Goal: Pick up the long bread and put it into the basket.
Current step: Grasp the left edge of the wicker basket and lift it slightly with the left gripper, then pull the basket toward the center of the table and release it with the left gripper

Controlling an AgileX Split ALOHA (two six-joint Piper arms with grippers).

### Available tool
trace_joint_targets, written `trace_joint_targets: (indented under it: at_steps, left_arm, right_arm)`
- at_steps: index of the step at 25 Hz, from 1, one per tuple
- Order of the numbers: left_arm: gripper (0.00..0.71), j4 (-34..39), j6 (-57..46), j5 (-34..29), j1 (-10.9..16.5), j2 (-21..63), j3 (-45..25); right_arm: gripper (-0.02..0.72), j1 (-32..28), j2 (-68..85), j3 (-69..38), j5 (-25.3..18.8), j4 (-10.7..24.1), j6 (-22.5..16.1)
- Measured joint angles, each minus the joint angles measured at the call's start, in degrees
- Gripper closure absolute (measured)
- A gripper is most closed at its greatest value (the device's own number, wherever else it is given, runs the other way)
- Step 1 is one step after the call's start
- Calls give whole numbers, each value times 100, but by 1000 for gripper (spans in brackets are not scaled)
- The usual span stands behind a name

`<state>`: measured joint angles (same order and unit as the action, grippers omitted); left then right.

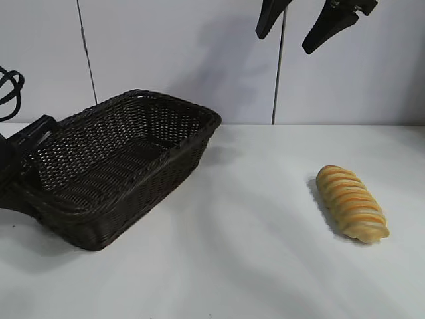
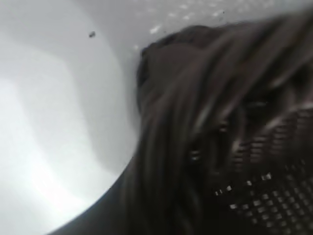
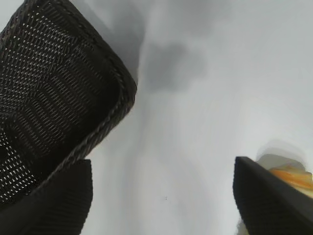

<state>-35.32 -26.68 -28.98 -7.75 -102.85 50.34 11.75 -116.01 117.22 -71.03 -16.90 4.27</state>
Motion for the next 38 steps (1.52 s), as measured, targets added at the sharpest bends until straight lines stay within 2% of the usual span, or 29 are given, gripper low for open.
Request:
trace_joint_targets:
  at_steps: [5, 10, 15, 20, 28, 31, 38]
  left_arm:
    - [608, 157, 556, -790, 87, -23, 486]
    - [608, 243, 1004, -1398, 328, -34, 1166]
    - [608, 429, 1391, -1687, 446, -41, 1524]
    - [608, 1010, 1633, -2025, 446, -67, 1956]
    - [608, 1046, 2083, -2450, 458, -81, 2545]
    - [608, 1050, 2273, -2787, 458, -327, 2771]
    - [608, 1057, 3033, -3762, 458, -1366, 3796]
  right_arm:
    - [132, 0, 0, 0, 0, 0, 0]
    - [132, 0, 0, 0, 0, 0, 0]
    - [132, 0, 0, 0, 0, 0, 0]
    - [132, 0, 0, 0, 0, 0, 0]
    - [132, 0, 0, 0, 0, 0, 0]
    - [132, 0, 0, 0, 0, 0, 0]
    - [132, 0, 0, 0, 0, 0, 0]
